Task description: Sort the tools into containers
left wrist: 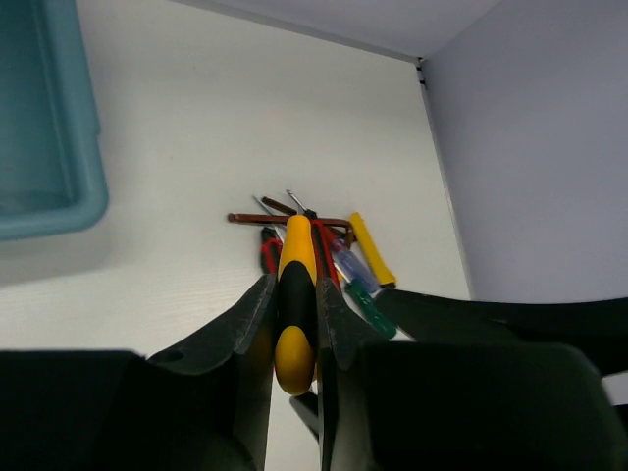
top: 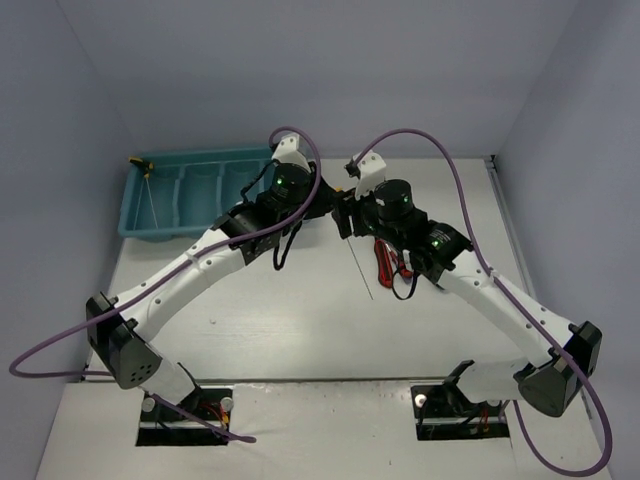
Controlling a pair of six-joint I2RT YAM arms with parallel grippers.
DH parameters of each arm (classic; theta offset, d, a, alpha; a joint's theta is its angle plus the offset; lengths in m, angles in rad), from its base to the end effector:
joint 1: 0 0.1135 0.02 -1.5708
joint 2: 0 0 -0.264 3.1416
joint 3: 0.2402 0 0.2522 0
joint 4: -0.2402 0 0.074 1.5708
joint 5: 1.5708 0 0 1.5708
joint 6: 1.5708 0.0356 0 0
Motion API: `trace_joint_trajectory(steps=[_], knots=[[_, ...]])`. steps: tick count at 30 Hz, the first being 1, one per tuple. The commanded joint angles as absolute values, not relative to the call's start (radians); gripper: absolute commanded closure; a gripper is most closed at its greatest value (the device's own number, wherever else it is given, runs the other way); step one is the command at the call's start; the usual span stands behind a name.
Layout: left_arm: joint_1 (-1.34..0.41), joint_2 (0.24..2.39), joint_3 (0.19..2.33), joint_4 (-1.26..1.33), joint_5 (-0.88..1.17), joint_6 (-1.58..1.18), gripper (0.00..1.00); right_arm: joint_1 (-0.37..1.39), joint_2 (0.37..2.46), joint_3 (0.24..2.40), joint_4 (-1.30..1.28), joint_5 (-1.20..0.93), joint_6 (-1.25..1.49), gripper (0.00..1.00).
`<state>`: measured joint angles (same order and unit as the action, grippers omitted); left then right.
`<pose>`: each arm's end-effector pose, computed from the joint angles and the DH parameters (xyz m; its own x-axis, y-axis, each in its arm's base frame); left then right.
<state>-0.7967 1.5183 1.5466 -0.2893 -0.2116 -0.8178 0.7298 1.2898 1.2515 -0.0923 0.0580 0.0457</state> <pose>0.2531 -0.2482 0.4160 -0.5300 -0.4784 -0.7002 0.2495 0.7012 -0.6679 0.2268 0.2001 0.4035 -0.1254 -0.0510 -0.9908 -0.6177 0.7855 0.0378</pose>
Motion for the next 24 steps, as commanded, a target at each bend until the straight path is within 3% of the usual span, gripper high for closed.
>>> trace_joint_trajectory(steps=[1,5,15,24], knots=[[-0.729,1.431,1.554,-0.248,-0.178,-0.727,1.0,0.75,1.27,1.256,0.023,0.008,0.065,0.26],[-0.541,1.37,1.529,-0.285,-0.089,-0.585,1.0,0.749,1.218,1.223,0.02,0.008,0.081,0.18],[0.086,1.443,1.737,-0.42,0.185,-0.156,1.0,0.746,1.066,1.096,-0.015,0.033,0.123,0.16],[0.262,1.789,2.143,-0.441,0.181,0.005,1.0,0.746,1.053,1.01,-0.084,-0.064,0.23,0.17]])
